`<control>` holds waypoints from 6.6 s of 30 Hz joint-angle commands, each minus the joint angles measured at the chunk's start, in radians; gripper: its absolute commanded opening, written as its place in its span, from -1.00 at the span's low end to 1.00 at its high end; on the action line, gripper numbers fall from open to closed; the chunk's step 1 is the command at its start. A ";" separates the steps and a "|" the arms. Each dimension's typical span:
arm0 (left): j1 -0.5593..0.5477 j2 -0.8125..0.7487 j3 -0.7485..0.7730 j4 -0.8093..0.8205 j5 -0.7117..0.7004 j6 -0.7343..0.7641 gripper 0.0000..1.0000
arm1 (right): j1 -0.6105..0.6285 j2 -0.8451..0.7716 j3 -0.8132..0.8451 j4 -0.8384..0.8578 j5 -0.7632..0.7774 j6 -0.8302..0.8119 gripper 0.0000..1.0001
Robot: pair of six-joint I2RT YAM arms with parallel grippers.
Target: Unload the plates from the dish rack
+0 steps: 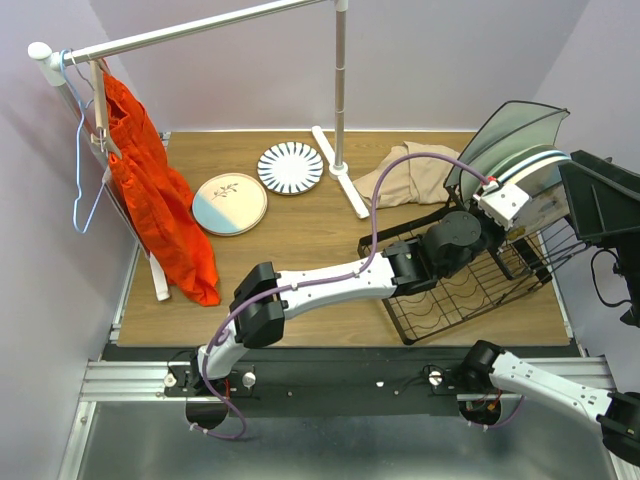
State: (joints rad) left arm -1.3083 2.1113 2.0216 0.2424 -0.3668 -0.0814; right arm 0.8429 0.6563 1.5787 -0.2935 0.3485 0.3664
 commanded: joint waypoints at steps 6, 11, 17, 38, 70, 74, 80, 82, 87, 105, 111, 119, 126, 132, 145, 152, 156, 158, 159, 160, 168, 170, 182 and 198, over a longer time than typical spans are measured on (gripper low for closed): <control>-0.028 -0.136 0.063 0.199 0.020 -0.106 -1.00 | 0.001 -0.003 0.007 0.008 0.027 0.014 0.99; -0.026 -0.134 0.065 0.205 0.002 -0.100 -1.00 | 0.001 -0.010 0.003 0.008 0.033 0.014 0.99; -0.026 -0.145 0.062 0.230 -0.008 -0.122 -1.00 | 0.002 -0.014 0.012 0.010 0.026 0.009 0.98; -0.023 -0.212 0.009 0.311 -0.049 -0.238 -1.00 | 0.001 -0.004 0.038 0.010 0.018 0.009 0.98; 0.093 -0.582 -0.471 0.511 -0.009 -0.673 -1.00 | 0.001 -0.017 0.018 0.010 0.017 0.043 0.98; 0.098 -0.684 -0.563 0.534 -0.038 -0.661 -1.00 | 0.001 -0.004 0.009 0.010 0.007 0.054 0.98; 0.112 -0.858 -0.717 0.554 -0.110 -0.650 -1.00 | 0.001 0.043 -0.009 0.011 -0.026 0.074 0.98; 0.119 -0.910 -0.764 0.552 -0.133 -0.649 -1.00 | 0.001 0.061 -0.019 0.010 -0.039 0.089 0.98; 0.149 -1.108 -0.930 0.515 -0.242 -0.650 -1.00 | 0.002 0.101 -0.049 0.011 -0.089 0.120 0.98; 0.314 -1.455 -1.259 0.170 -0.405 -0.896 -1.00 | 0.002 0.166 -0.224 0.080 -0.158 0.195 0.98; 0.322 -1.467 -1.265 0.123 -0.405 -0.949 -1.00 | 0.001 0.198 -0.330 0.083 -0.181 0.256 0.98; 0.359 -1.456 -1.325 -0.035 -0.466 -1.179 -1.00 | 0.001 0.197 -0.352 0.102 -0.191 0.267 0.98; 0.449 -1.372 -1.322 -0.063 -0.431 -1.207 -1.00 | 0.001 0.137 -0.355 0.102 -0.160 0.249 0.98; 0.533 -1.308 -1.370 -0.015 -0.351 -1.219 -1.00 | 0.001 0.109 -0.356 0.102 -0.151 0.230 0.98; 0.659 -1.188 -1.449 0.055 -0.210 -1.276 -1.00 | 0.001 0.054 -0.368 0.102 -0.131 0.213 0.98; 0.701 -1.133 -1.476 0.081 -0.158 -1.298 -1.00 | 0.002 0.043 -0.375 0.100 -0.129 0.213 0.98; 0.722 -1.113 -1.498 0.101 -0.143 -1.301 -1.00 | 0.001 0.039 -0.378 0.100 -0.126 0.210 0.98; 0.738 -1.107 -1.512 0.132 -0.127 -1.301 -1.00 | 0.002 0.040 -0.379 0.100 -0.125 0.210 0.98; 0.741 -1.103 -1.521 0.139 -0.117 -1.302 -1.00 | 0.002 0.040 -0.379 0.100 -0.125 0.210 0.98; 0.742 -1.099 -1.525 0.144 -0.113 -1.304 -1.00 | 0.001 0.042 -0.378 0.100 -0.126 0.212 0.98; 0.764 -1.064 -1.546 0.190 -0.083 -1.304 -1.00 | 0.002 0.045 -0.384 0.100 -0.128 0.215 0.98; 0.765 -1.053 -1.546 0.202 -0.077 -1.305 -1.00 | 0.001 0.046 -0.384 0.102 -0.129 0.215 0.98; 0.776 -0.959 -1.551 0.273 -0.024 -1.322 -1.00 | 0.002 0.032 -0.394 0.100 -0.117 0.212 0.98; 0.784 -0.889 -1.580 0.294 0.042 -1.341 -0.67 | 0.001 0.023 -0.395 0.100 -0.112 0.209 0.98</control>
State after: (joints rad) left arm -0.5312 1.2320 0.4332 0.3626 -0.3634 -1.3556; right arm 0.8429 0.6907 1.1881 -0.2031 0.2142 0.5903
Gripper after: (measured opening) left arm 0.238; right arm 0.990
